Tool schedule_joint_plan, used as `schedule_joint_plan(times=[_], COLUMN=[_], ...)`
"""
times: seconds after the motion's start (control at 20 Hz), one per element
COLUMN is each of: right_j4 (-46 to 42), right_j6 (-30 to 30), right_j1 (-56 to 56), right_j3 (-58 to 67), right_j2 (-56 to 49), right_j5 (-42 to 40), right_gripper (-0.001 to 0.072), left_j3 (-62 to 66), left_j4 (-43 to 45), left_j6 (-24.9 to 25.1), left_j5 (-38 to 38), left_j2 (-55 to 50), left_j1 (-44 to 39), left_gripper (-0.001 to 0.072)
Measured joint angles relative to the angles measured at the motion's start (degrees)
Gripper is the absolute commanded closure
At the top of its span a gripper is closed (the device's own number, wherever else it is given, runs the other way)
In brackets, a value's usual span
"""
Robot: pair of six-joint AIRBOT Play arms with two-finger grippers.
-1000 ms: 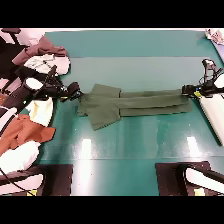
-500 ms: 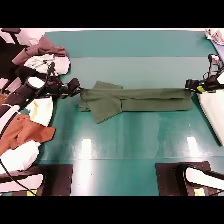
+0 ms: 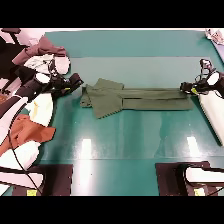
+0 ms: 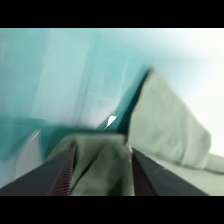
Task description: Fold the shirts.
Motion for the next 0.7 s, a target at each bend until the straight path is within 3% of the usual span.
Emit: schedule_joint_plan(times=[0.1, 0.25, 0.45, 0.5, 0.55, 0.7], right_j4=[0.02, 0.0, 2.99, 6.49, 10.58, 23.96], right_j6=[0.0, -0.11, -2.99, -5.46, -8.17, -16.33], right_j1=[-0.22, -2.05, -7.41, -9.73, -12.17, -20.26], right_j3=[0.04, 0.13, 0.13, 0.13, 0.13, 1.62], right_j2=[-0.07, 1.92, 4.37, 4.24, 3.65, -0.31], right_j5=[-0.37, -0.28, 4.66, 6.71, 8.9, 16.85], right_gripper=[0.0155, 0.0018, 0.0007, 0.0007, 0.0006, 0.0006], left_j3=[2.51, 7.78, 15.19, 16.76, 18.29, 21.64], left_j4=[0.17, 3.21, 8.02, 9.25, 10.8, 18.05], left_j6=[0.02, 0.02, 0.09, 0.13, 0.15, 0.2], left_j5=[-0.28, -4.02, -13.94, -16.22, -18.88, -24.0], left_j2=[-1.01, -1.64, -1.84, -1.84, -1.84, -1.92], left_j1=[0.0, 0.11, -0.15, -0.66, -1.55, -5.73], left_gripper=[0.027, 0.0272, 0.0302, 0.0325, 0.0412, 0.0417])
